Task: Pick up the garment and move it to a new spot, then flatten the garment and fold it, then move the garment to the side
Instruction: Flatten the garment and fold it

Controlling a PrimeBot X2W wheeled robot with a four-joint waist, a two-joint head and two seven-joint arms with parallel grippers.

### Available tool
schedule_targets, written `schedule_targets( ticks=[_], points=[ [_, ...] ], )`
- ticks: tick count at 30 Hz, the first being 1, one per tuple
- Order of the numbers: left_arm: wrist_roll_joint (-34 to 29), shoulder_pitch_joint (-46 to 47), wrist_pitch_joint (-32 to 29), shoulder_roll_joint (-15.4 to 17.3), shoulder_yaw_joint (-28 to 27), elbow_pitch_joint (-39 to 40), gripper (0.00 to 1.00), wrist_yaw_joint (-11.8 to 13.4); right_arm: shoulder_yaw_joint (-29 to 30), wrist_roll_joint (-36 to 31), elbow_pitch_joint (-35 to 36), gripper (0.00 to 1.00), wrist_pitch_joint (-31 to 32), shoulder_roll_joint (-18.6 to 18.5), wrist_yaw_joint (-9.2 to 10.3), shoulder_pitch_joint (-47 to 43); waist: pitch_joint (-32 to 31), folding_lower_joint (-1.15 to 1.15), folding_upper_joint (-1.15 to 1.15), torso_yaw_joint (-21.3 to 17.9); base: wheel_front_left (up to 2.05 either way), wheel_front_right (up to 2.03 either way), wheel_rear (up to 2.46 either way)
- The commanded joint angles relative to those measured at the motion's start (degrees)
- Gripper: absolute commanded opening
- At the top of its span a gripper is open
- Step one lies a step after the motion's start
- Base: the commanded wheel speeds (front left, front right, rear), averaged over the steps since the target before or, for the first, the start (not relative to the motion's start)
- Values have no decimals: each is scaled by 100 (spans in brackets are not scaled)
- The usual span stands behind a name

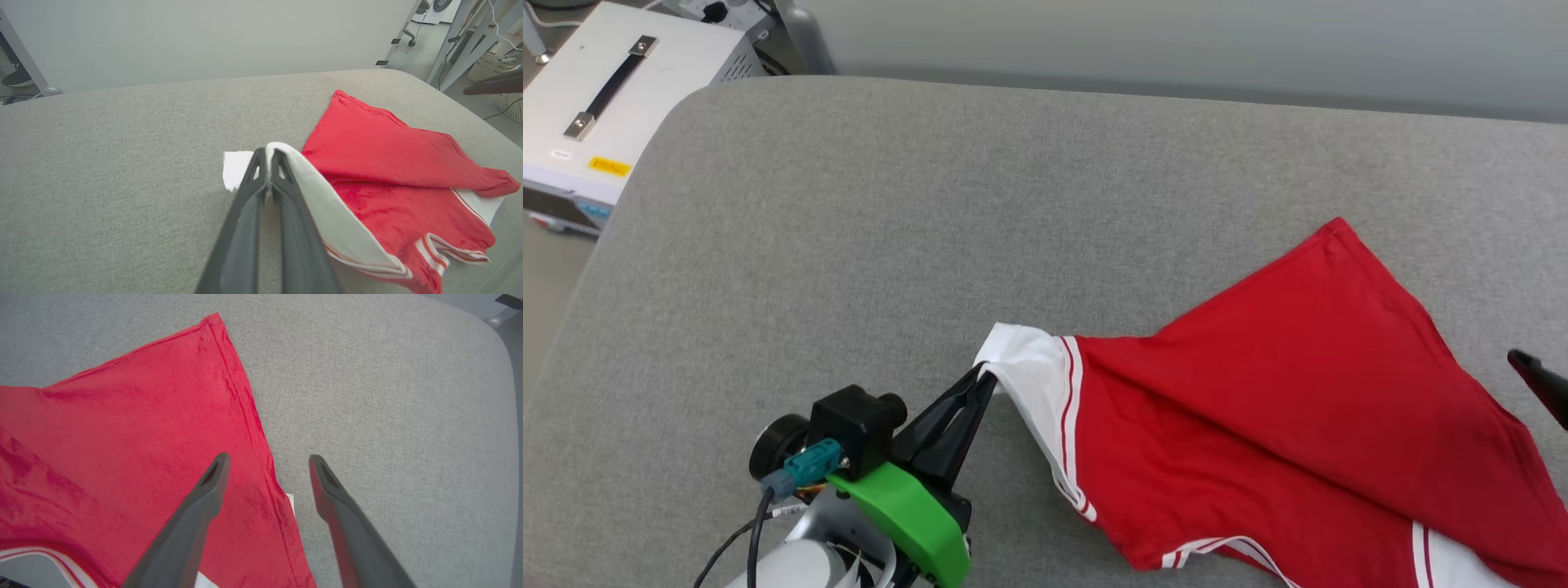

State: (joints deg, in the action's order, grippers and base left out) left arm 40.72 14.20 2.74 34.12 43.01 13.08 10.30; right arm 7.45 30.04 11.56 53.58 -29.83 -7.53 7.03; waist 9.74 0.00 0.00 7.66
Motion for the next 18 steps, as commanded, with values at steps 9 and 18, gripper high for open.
schedule_targets(
  ticks=[9, 18],
  points=[
    [-235, 493, 69, -264, 100, 119, 0, -144, -700, -59, -558, 100, 497, -278, 4, 1644, 1121, 0, 0, 821, 0, 0, 0],
    [-276, 688, 240, -539, 210, -52, 0, -280, -975, -287, -1588, 100, 943, -454, 4, 2693, 1565, 0, 0, 1396, 0, 0, 0]
  ],
)
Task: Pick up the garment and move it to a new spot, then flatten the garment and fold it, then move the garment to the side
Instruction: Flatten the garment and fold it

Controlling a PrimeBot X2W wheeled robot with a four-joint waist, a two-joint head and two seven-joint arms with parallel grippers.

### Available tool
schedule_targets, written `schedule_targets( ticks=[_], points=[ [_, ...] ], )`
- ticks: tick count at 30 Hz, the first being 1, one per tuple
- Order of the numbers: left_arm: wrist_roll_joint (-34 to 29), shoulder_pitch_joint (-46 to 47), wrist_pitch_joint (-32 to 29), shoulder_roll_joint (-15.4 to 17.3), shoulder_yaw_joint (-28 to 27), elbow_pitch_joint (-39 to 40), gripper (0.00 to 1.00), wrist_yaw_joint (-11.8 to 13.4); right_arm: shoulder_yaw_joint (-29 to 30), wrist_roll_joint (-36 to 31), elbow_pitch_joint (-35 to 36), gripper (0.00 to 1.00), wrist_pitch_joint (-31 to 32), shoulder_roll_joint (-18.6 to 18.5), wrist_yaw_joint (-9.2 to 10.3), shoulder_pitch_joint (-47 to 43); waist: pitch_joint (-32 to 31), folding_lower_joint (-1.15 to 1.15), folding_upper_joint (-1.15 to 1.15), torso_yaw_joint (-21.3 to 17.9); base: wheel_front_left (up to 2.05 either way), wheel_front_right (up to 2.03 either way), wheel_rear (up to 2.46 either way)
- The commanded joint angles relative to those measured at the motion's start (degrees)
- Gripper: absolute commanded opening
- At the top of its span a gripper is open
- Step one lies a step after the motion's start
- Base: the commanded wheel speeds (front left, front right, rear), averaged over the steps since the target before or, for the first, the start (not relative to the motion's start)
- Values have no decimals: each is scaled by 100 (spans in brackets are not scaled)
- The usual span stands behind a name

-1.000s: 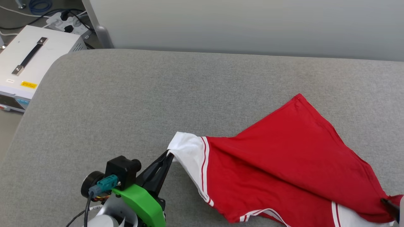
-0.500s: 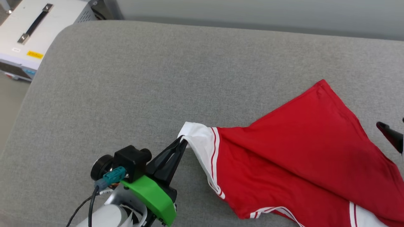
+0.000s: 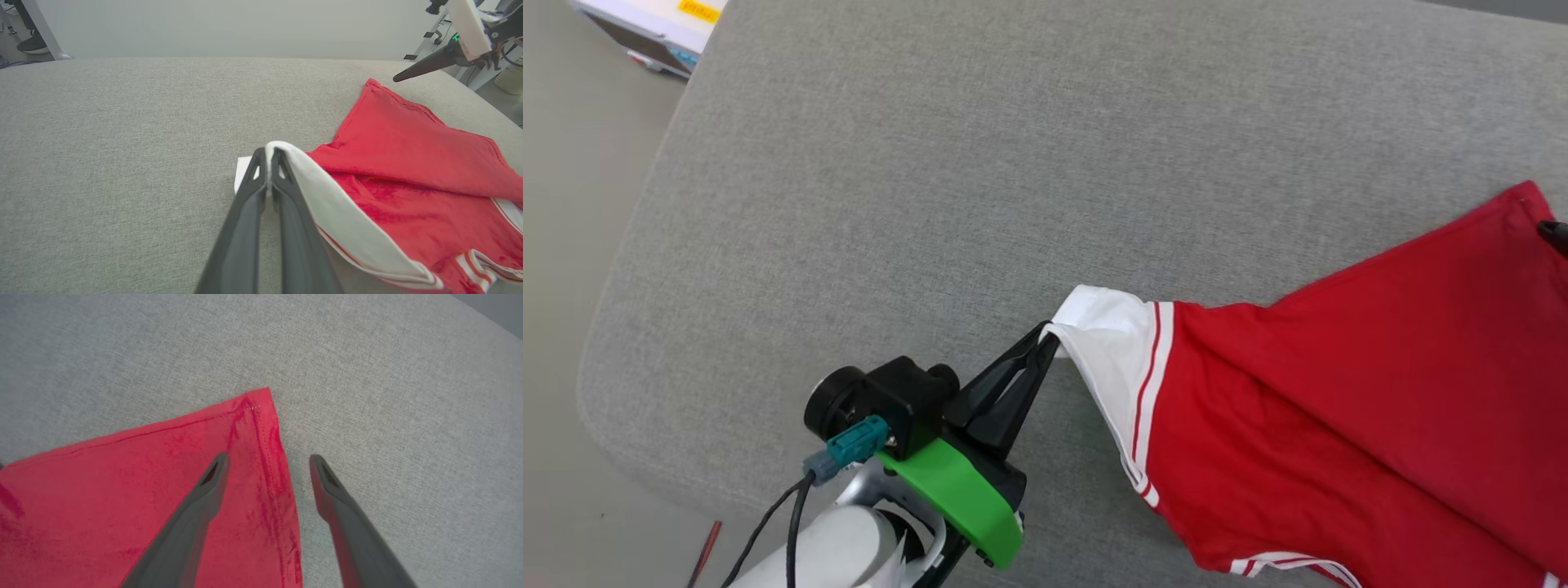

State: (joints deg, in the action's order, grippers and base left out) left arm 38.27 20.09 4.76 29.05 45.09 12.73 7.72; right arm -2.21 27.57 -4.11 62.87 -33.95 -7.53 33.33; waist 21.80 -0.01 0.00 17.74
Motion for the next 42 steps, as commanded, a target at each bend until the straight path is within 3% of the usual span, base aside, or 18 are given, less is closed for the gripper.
schedule_targets(
  ticks=[1, 12, 13, 14, 15, 16, 22, 28, 42],
  points=[
    [-31, 115, 52, -59, 16, -39, 0, -38, -48, -74, -102, 100, 34, -78, 4, 112, 382, 1, 0, 431, 0, 0, 0],
    [9, 218, 190, -260, 106, -285, 0, -165, -331, -97, -807, 100, 329, -335, 4, -54, 441, 1, 0, 773, 0, 0, 0],
    [14, 219, 196, -258, 105, -303, 0, -168, -371, -59, -835, 92, 406, -350, 4, -133, 425, 1, 0, 782, 0, 0, 0],
    [19, 219, 199, -255, 101, -314, 0, -167, -393, -27, -843, 41, 462, -359, 4, -192, 414, 1, 0, 787, 0, 0, 0],
    [24, 221, 201, -250, 97, -324, 0, -165, -408, 4, -840, 30, 497, -369, 4, -250, 402, 1, 0, 791, 0, 0, 0],
    [27, 222, 203, -246, 93, -330, 0, -164, -410, 21, -831, 0, 501, -373, 4, -286, 392, 1, 0, 793, 0, 0, 0],
    [46, 220, 189, -211, 79, -367, 0, -137, -259, 13, -830, 0, 149, -254, 4, -321, 260, 1, 0, 741, 0, 0, 0],
    [86, 202, 194, -100, -5, -374, 0, -98, -218, -26, -828, 0, -664, -173, 4, -139, -9, 1, 0, 565, 0, 0, 0],
    [221, 502, -185, 459, -355, -69, 0, -82, -322, 234, -816, 0, -2252, -290, 4, 94, -1073, 1, 0, -191, 0, 0, 0]
  ],
)
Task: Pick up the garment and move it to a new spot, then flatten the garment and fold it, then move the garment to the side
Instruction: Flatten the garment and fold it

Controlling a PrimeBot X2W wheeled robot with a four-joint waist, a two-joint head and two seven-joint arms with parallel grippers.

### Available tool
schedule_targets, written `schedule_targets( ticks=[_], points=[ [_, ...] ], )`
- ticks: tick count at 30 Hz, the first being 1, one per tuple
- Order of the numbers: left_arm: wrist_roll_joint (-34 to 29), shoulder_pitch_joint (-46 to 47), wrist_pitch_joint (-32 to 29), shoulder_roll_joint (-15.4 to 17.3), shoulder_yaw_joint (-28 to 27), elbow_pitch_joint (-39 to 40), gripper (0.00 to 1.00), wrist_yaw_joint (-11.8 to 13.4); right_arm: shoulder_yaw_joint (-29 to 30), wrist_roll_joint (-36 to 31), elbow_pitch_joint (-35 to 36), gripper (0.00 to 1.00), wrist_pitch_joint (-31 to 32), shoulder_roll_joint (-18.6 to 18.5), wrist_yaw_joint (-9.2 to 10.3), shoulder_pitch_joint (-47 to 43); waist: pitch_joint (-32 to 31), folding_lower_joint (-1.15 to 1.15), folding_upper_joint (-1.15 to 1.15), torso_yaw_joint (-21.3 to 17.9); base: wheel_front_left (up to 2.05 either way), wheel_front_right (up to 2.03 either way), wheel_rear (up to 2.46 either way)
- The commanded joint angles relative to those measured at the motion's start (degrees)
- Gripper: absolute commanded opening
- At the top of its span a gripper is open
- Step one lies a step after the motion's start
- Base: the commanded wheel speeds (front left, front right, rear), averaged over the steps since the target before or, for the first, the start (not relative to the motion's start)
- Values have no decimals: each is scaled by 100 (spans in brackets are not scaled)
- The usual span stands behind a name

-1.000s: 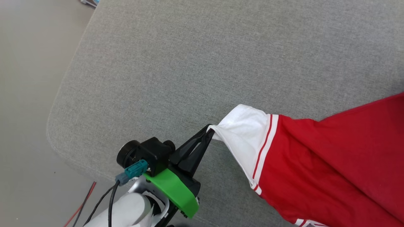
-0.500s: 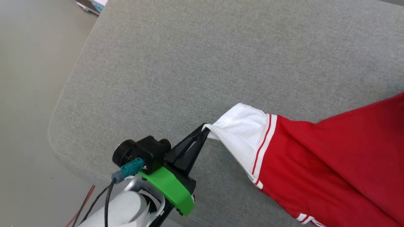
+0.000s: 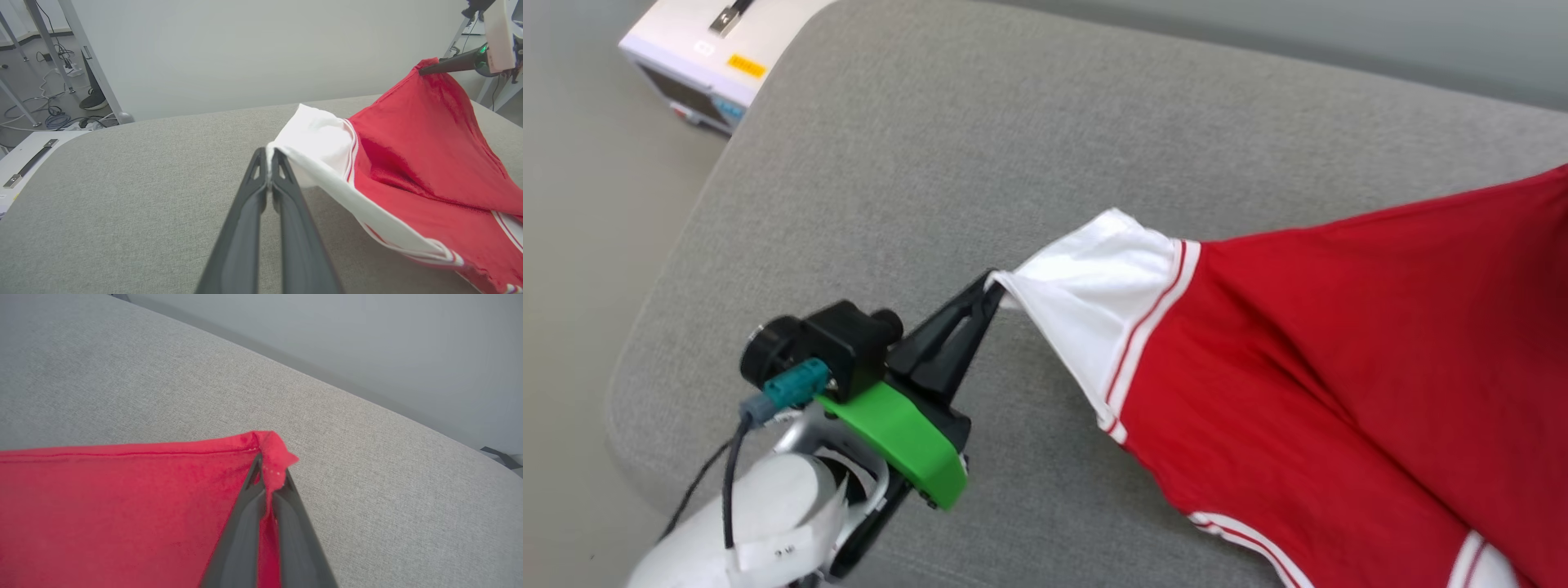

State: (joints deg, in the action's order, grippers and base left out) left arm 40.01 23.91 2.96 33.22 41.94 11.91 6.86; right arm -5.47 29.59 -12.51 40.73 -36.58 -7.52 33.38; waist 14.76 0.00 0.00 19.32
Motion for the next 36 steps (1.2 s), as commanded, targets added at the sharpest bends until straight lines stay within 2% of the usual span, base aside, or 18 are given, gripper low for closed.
schedule_targets(
  ticks=[1, 12, 24, 29, 36],
  points=[
    [46, 181, -47, 91, -79, 37, 0, 7, -14, 71, 67, 0, -119, -46, 3, 86, -461, 0, 0, -420, 0, 0, 0],
    [238, 846, -427, 506, -649, 372, 0, 69, -181, 233, 906, 0, -519, -177, 3, 75, -1081, 0, 0, -1132, 0, 0, 0],
    [75, 1790, -722, 909, -1278, 579, 0, 312, -192, 228, 1800, 0, -710, -166, 3, 250, -1269, 0, 0, -1741, 0, 0, 0],
    [-294, 2323, -910, 1168, -1252, 548, 0, 154, -143, 185, 2042, 0, -747, -121, 3, 394, -1154, 0, 0, -1899, 0, 0, 0],
    [-483, 3098, -1169, 1301, -1236, 295, 0, -173, -7, 92, 2228, 0, -878, -132, 3, 715, -657, 0, 0, -2025, 0, 0, 0]
  ],
)
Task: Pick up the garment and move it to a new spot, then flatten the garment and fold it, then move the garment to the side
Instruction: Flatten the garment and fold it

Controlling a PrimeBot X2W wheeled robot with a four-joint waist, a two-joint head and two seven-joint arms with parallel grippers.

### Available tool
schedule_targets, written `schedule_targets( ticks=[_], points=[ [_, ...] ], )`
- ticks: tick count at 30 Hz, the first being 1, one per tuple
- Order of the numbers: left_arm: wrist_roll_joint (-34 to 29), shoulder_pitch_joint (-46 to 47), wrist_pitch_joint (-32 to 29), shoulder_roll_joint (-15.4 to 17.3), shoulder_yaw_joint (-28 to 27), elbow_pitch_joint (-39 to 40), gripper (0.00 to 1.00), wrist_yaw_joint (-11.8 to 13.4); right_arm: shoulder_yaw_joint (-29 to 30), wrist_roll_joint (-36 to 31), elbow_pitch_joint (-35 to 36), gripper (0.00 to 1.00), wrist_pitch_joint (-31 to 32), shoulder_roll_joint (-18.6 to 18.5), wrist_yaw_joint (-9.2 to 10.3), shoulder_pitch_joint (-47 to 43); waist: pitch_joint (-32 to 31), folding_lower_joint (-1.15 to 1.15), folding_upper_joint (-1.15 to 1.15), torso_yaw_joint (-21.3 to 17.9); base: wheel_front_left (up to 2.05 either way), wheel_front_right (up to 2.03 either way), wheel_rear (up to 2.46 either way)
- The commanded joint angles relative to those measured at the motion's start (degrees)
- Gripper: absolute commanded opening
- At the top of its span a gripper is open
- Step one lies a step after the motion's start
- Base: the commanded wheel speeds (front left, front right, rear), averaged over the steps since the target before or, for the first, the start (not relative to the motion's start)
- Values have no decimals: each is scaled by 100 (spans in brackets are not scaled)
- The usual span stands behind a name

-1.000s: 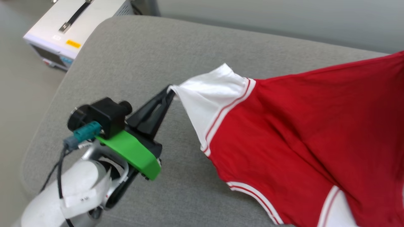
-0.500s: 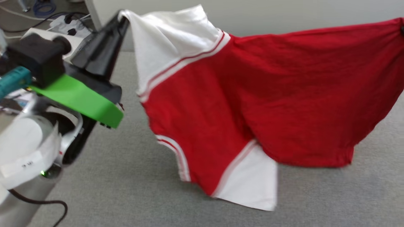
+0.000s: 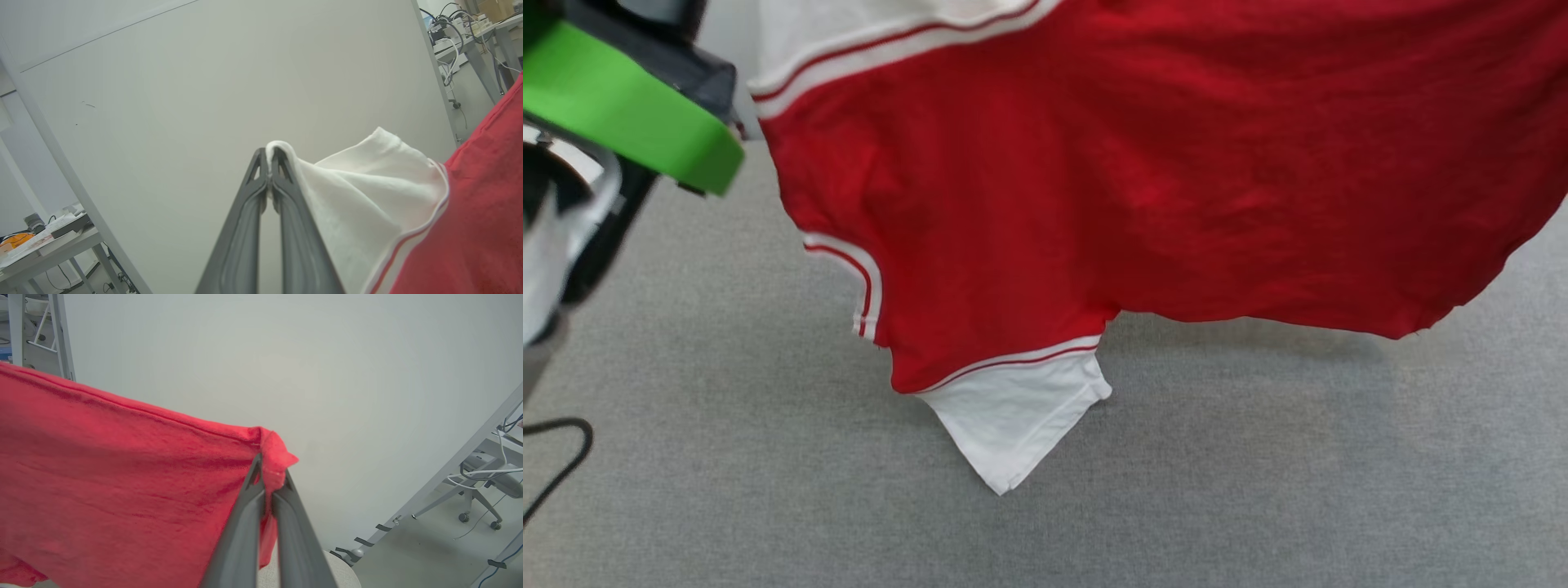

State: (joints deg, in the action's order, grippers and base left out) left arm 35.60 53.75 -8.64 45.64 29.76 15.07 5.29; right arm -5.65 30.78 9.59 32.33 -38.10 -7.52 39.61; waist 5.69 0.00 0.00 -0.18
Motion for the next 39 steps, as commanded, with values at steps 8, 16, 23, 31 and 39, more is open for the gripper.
schedule_targets(
  ticks=[8, 16, 23, 31, 39],
  points=[
    [-122, 1253, -280, 184, -169, -344, 0, -430, 62, -103, -98, 0, -365, -7, 3, 811, 1226, 0, 0, -183, 0, 0, 0],
    [-461, 2926, -514, 135, -59, -1347, 0, -1035, -191, -316, -892, 0, -923, -55, 3, 2123, 2350, 0, 0, -281, 0, 0, 0],
    [-1063, 4761, -234, -262, 364, -2872, 0, -1240, -560, -760, -2033, 0, -1508, 262, 3, 3579, 3046, 0, 0, -334, 0, 0, 0],
    [-1624, 6378, 572, -794, 809, -4792, 0, -1271, -858, -1450, -3503, 0, -2329, 853, 3, 4903, 3461, 0, 0, -409, 0, 0, 0],
    [-1646, 6205, 1986, -1207, 1534, -6364, 0, -1277, -1022, -2621, -5076, 0, -3717, 1312, 3, 5477, 3710, 0, 0, -102, 0, 0, 0]
  ],
)
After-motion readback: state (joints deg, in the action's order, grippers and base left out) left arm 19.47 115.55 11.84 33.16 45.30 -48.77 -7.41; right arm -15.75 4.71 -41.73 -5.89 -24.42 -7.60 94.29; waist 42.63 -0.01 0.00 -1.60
